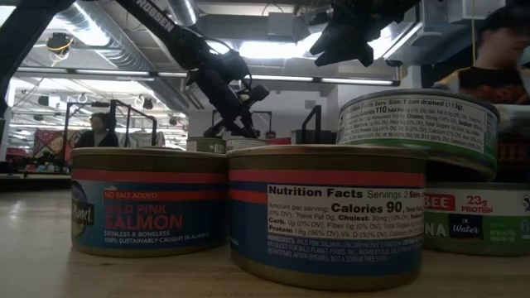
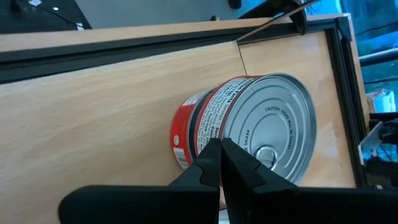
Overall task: Stack canned seafood by type on shelf
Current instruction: Stack the red tuna can on top of the other red tuna can on the shelf, then stack the green white tuna can on top of the other green white tuna can on the shelf
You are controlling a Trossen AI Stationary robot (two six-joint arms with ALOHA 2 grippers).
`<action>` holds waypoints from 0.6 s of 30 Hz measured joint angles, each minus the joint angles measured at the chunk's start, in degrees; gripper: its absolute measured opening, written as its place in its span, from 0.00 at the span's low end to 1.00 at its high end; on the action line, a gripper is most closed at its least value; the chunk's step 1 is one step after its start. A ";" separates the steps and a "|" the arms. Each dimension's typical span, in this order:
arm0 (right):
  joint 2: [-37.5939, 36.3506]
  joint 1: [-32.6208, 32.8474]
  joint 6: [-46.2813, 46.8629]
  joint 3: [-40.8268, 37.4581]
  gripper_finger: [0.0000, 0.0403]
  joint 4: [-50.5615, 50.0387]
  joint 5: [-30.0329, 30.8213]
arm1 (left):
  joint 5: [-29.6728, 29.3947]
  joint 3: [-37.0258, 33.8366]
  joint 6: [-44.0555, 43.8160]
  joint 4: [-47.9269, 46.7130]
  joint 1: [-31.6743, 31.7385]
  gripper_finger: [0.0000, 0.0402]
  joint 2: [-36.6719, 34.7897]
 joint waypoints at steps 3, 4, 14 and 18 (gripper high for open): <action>0.00 0.00 0.00 0.00 0.42 0.00 0.00 | -0.88 0.00 0.14 0.23 -0.17 0.00 0.00; 0.00 0.00 0.00 0.00 0.42 0.00 0.00 | -0.89 0.00 0.46 0.24 -0.17 0.00 0.00; 0.00 0.00 0.00 0.00 0.42 0.00 0.00 | -1.00 0.00 1.57 0.41 -0.33 0.10 -0.02; 0.00 0.01 0.00 0.00 0.42 0.00 0.00 | -1.48 0.00 1.55 0.38 -0.33 0.16 -0.02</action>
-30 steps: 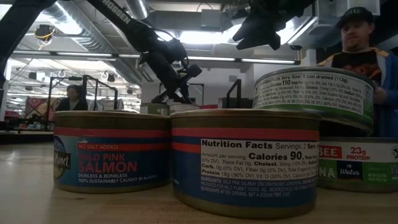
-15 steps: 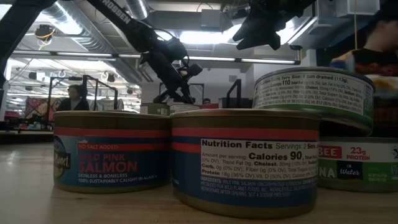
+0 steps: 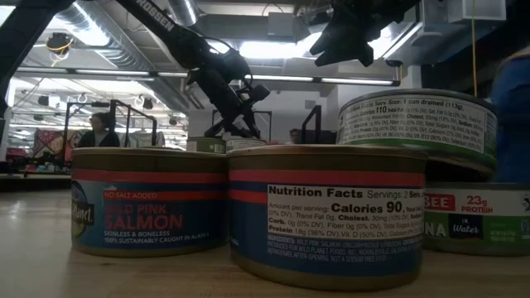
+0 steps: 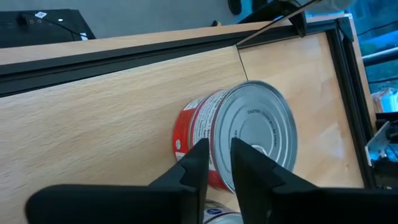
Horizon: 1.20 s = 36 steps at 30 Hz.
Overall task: Stack canned seafood by type on shelf
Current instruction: Stack the green white tuna can on top of the other green white tuna can on the shelf
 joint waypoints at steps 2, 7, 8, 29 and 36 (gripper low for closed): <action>0.02 -0.01 0.00 0.00 0.42 0.00 0.00 | -0.07 0.00 0.00 0.00 0.00 0.17 0.00; 0.02 -0.01 0.00 0.00 0.42 -0.15 0.00 | -0.07 0.00 -0.04 0.20 0.42 0.20 -0.12; 0.01 0.00 0.00 0.00 0.42 -0.35 0.00 | 0.06 0.00 -0.07 0.41 0.60 0.21 -0.27; 0.02 3.40 0.24 0.00 0.42 -13.17 -1.64 | 6.25 -0.04 17.25 5.90 -3.84 0.13 -15.98; 0.02 11.31 2.74 0.00 0.42 -19.12 -1.68 | 6.23 -0.04 19.74 5.71 -12.20 0.14 -16.20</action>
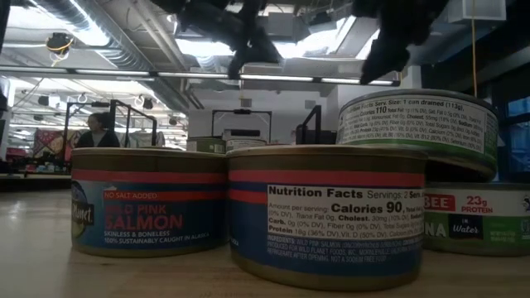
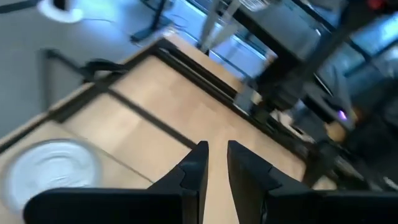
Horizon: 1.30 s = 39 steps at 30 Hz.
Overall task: Stack canned seafood by type on shelf
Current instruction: Stack the green white tuna can on top of the other green white tuna can on the shelf
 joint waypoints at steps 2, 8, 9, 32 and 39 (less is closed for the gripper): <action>0.00 2.41 0.41 0.00 0.42 -1.20 0.11 | -0.04 0.00 2.74 -0.18 -2.94 0.14 0.00; 0.00 7.63 0.97 0.00 0.42 -1.78 3.53 | -0.02 0.00 13.29 -1.20 -12.93 0.14 0.00; 0.00 8.14 1.36 0.00 0.42 -1.77 4.21 | -0.04 0.00 15.60 -2.08 -14.61 0.14 0.00; 0.00 8.97 8.23 -0.02 0.42 -1.54 4.08 | -14.08 0.00 40.35 -5.93 -39.70 0.41 6.77; 0.00 8.94 8.06 -0.01 0.42 -1.53 4.72 | -11.17 0.00 51.25 -5.82 -41.43 0.37 12.07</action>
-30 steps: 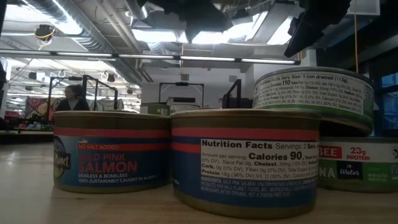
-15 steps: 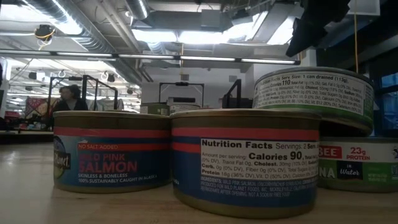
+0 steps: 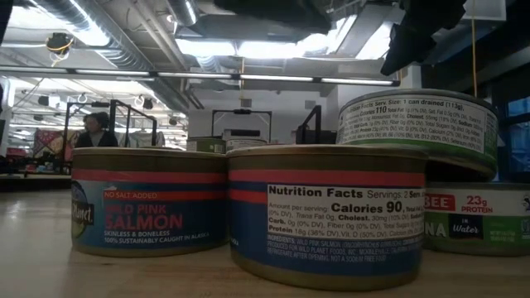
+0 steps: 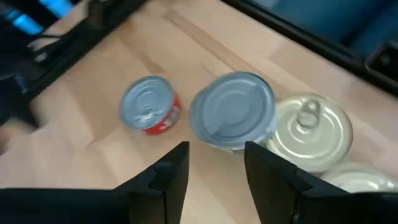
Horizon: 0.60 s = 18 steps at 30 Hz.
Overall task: Stack canned seafood by type on shelf
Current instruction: Stack the green white tuna can on top of the other green white tuna can on the shelf
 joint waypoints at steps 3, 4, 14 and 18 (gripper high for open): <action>0.00 0.00 -0.03 -0.01 0.42 0.01 1.96 | 1.63 0.00 4.36 0.04 -0.13 0.36 2.05; 0.00 0.00 -0.04 0.01 0.42 0.04 2.40 | 2.20 0.00 5.27 0.38 -0.13 0.35 2.51; -0.02 3.46 -0.04 -0.03 0.42 0.21 -10.79 | 9.36 0.00 11.76 3.28 0.46 0.33 4.25; -0.02 9.37 -0.03 -0.03 0.42 0.35 -9.07 | 10.53 0.00 12.75 3.33 0.44 0.33 4.67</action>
